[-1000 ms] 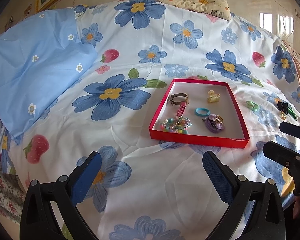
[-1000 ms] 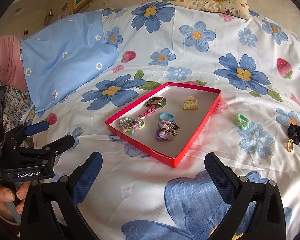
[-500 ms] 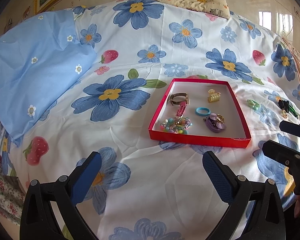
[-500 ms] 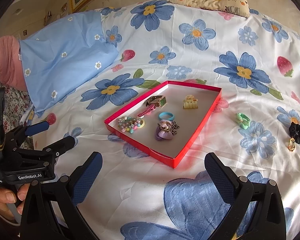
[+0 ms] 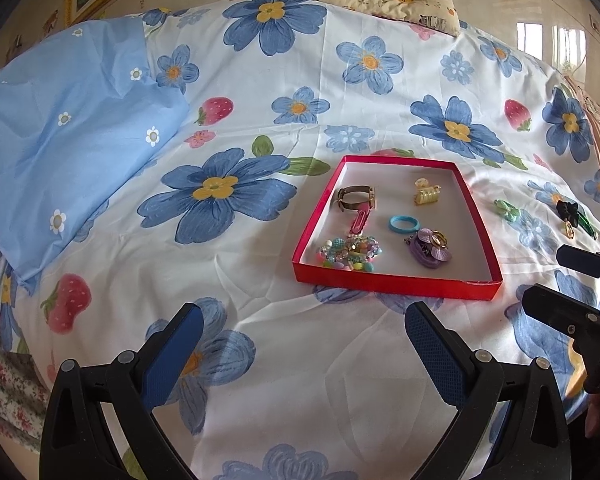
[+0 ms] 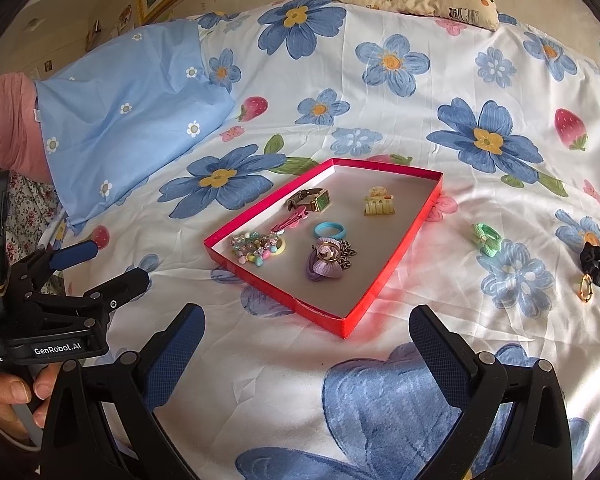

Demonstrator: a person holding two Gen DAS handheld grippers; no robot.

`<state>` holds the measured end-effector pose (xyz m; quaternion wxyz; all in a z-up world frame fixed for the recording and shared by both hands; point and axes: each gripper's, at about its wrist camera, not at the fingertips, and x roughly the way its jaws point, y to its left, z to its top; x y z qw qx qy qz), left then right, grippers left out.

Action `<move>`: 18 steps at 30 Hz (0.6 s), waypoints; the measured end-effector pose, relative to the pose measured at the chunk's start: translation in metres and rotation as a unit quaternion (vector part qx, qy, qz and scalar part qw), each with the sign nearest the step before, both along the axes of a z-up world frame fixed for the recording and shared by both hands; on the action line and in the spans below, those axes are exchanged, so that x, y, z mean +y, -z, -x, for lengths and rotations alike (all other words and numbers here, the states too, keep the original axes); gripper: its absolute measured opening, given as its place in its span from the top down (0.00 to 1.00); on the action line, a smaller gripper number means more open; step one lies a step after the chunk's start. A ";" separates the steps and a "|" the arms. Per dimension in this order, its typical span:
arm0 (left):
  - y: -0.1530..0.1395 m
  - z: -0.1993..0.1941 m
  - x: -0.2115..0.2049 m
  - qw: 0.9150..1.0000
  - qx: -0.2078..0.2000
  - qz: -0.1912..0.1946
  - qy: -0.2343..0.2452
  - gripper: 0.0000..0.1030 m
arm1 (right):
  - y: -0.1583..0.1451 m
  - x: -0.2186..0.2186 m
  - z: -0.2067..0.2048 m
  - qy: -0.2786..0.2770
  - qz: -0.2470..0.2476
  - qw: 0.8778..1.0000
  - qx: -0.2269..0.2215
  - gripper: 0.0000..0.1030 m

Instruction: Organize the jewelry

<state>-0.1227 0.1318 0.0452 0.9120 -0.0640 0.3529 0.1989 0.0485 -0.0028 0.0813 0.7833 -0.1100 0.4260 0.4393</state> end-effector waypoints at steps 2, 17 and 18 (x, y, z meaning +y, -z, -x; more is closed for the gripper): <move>0.000 -0.002 -0.001 1.000 0.001 0.000 0.001 0.01 | 0.002 -0.001 -0.002 0.001 0.000 1.000 0.001 0.00; 0.003 -0.010 -0.005 1.000 0.004 0.000 0.003 0.01 | 0.005 -0.003 -0.009 0.003 -0.001 1.000 0.007 0.00; 0.003 -0.010 -0.005 1.000 0.004 0.000 0.003 0.01 | 0.005 -0.003 -0.010 0.003 -0.002 1.000 0.007 0.00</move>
